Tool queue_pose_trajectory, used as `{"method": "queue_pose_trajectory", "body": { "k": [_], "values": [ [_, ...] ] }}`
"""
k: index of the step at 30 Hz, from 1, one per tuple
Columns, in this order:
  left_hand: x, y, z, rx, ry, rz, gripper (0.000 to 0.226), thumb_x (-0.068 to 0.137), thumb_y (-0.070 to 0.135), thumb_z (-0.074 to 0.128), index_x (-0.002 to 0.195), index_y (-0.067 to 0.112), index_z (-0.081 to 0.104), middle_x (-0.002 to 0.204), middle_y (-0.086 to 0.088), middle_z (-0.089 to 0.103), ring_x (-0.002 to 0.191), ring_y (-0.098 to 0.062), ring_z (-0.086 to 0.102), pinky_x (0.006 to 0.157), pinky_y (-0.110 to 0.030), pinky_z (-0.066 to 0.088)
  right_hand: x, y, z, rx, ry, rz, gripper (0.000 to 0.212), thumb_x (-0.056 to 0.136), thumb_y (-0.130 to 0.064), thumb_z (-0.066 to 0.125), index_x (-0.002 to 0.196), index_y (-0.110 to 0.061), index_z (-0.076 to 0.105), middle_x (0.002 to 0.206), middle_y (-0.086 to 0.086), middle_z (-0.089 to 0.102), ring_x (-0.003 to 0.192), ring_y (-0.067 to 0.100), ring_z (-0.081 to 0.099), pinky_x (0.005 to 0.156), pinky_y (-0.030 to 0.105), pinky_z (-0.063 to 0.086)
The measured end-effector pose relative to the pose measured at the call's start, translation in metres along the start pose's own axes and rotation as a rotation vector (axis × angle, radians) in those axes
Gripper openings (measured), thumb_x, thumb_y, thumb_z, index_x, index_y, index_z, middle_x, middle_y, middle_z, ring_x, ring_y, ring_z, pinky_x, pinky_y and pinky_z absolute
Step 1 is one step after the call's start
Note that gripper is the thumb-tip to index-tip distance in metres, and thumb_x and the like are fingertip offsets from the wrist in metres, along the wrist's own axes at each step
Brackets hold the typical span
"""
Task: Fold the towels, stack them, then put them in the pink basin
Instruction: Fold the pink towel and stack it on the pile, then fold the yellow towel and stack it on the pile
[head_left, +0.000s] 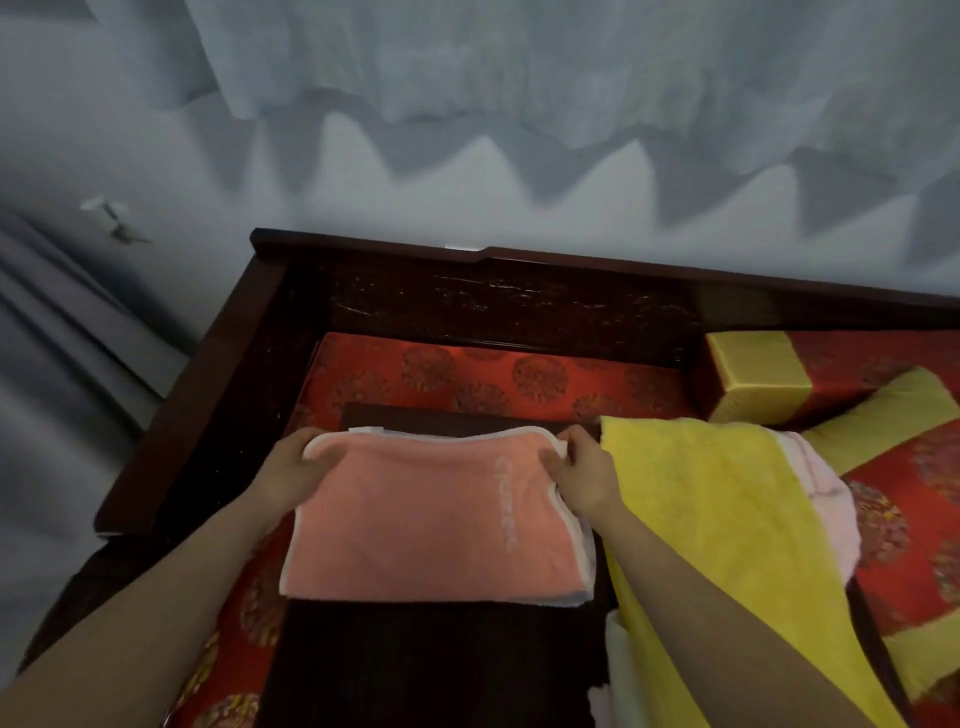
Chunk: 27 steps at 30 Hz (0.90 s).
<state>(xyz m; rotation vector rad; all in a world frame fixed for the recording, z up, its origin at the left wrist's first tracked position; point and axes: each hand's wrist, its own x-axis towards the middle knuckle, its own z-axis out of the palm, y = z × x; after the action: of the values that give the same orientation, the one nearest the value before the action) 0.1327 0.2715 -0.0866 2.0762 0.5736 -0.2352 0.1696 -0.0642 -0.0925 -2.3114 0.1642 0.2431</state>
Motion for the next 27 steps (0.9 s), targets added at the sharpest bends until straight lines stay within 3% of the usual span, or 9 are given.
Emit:
{"method": "queue_pose_trajectory", "body": {
  "k": [5, 10, 13, 16, 18, 20, 22, 24, 27],
  "values": [
    [0.012, 0.002, 0.020, 0.222, 0.116, 0.115, 0.027, 0.086, 0.029, 0.062, 0.106, 0.011, 0.061, 0.099, -0.011, 0.067, 0.090, -0.030, 0.061, 0.072, -0.032, 0.042, 0.006, 0.012, 0.012, -0.105, 0.051, 0.007, 0.021, 0.091, -0.026, 0.058, 0.103, -0.011, 0.050, 0.071, 0.003, 0.057, 0.071, 0.029, 0.059, 0.058, 0.033, 0.039],
    [-0.002, 0.017, 0.014, 0.665, 0.178, 0.291, 0.044, 0.076, 0.029, 0.068, 0.116, 0.015, 0.056, 0.115, -0.009, 0.054, 0.111, -0.032, 0.045, 0.082, -0.050, 0.043, 0.002, 0.015, -0.012, -0.098, 0.127, 0.015, 0.027, 0.082, -0.016, 0.063, 0.105, -0.015, 0.051, 0.088, 0.004, 0.058, 0.079, 0.024, 0.056, 0.061, 0.031, 0.039],
    [-0.022, 0.037, 0.018, 0.719, 0.262, 0.367, 0.044, 0.072, 0.021, 0.073, 0.113, 0.017, 0.059, 0.121, -0.006, 0.052, 0.115, -0.030, 0.040, 0.088, -0.055, 0.039, -0.016, 0.026, -0.055, -0.064, 0.143, 0.021, 0.023, 0.080, -0.010, 0.063, 0.101, -0.014, 0.055, 0.089, 0.005, 0.059, 0.076, 0.022, 0.056, 0.063, 0.030, 0.039],
    [-0.041, 0.058, 0.038, 0.533, 0.349, 0.401, 0.035, 0.073, 0.021, 0.068, 0.106, 0.011, 0.064, 0.115, -0.012, 0.058, 0.109, -0.035, 0.047, 0.085, -0.051, 0.041, -0.048, 0.051, -0.105, -0.063, 0.140, 0.024, 0.019, 0.078, -0.003, 0.063, 0.095, -0.013, 0.060, 0.085, 0.005, 0.063, 0.075, 0.019, 0.059, 0.067, 0.031, 0.044],
    [-0.062, 0.075, 0.075, 0.368, 0.246, 0.413, 0.030, 0.077, 0.018, 0.064, 0.105, 0.006, 0.064, 0.107, -0.013, 0.063, 0.100, -0.033, 0.055, 0.086, -0.041, 0.041, -0.072, 0.079, -0.141, -0.069, 0.159, 0.081, 0.017, 0.078, -0.002, 0.061, 0.091, -0.012, 0.061, 0.084, 0.003, 0.065, 0.075, 0.017, 0.059, 0.071, 0.032, 0.046],
    [-0.087, 0.086, 0.123, 0.240, -0.114, 0.295, 0.022, 0.082, 0.012, 0.067, 0.104, 0.013, 0.065, 0.100, -0.004, 0.067, 0.091, -0.019, 0.060, 0.084, -0.028, 0.042, -0.088, 0.109, -0.172, -0.070, 0.174, 0.163, 0.014, 0.079, -0.002, 0.061, 0.088, -0.013, 0.061, 0.082, -0.001, 0.063, 0.072, 0.013, 0.057, 0.067, 0.028, 0.044],
    [-0.108, 0.087, 0.184, 0.171, -0.402, 0.338, 0.015, 0.081, 0.029, 0.071, 0.095, 0.030, 0.064, 0.080, 0.014, 0.068, 0.078, 0.004, 0.059, 0.077, -0.014, 0.041, -0.096, 0.136, -0.196, -0.081, 0.179, 0.228, 0.014, 0.080, -0.003, 0.061, 0.089, -0.014, 0.060, 0.083, 0.000, 0.062, 0.071, 0.015, 0.056, 0.062, 0.025, 0.039],
    [-0.136, 0.091, 0.241, 0.302, -0.459, 0.465, 0.013, 0.085, 0.038, 0.064, 0.095, 0.034, 0.056, 0.085, 0.020, 0.061, 0.087, 0.003, 0.057, 0.076, -0.016, 0.039, -0.101, 0.165, -0.214, -0.108, 0.172, 0.272, 0.015, 0.080, -0.004, 0.061, 0.089, -0.015, 0.058, 0.087, 0.003, 0.062, 0.075, 0.019, 0.056, 0.061, 0.026, 0.037],
    [-0.174, 0.106, 0.300, 0.247, -0.352, 0.284, 0.036, 0.089, 0.025, 0.057, 0.123, 0.017, 0.049, 0.117, 0.004, 0.049, 0.114, -0.016, 0.050, 0.085, -0.023, 0.037, -0.096, 0.202, -0.230, -0.100, 0.131, 0.322, 0.016, 0.081, -0.006, 0.061, 0.093, -0.015, 0.057, 0.092, 0.006, 0.061, 0.083, 0.021, 0.056, 0.068, 0.026, 0.036]
  ]
}}
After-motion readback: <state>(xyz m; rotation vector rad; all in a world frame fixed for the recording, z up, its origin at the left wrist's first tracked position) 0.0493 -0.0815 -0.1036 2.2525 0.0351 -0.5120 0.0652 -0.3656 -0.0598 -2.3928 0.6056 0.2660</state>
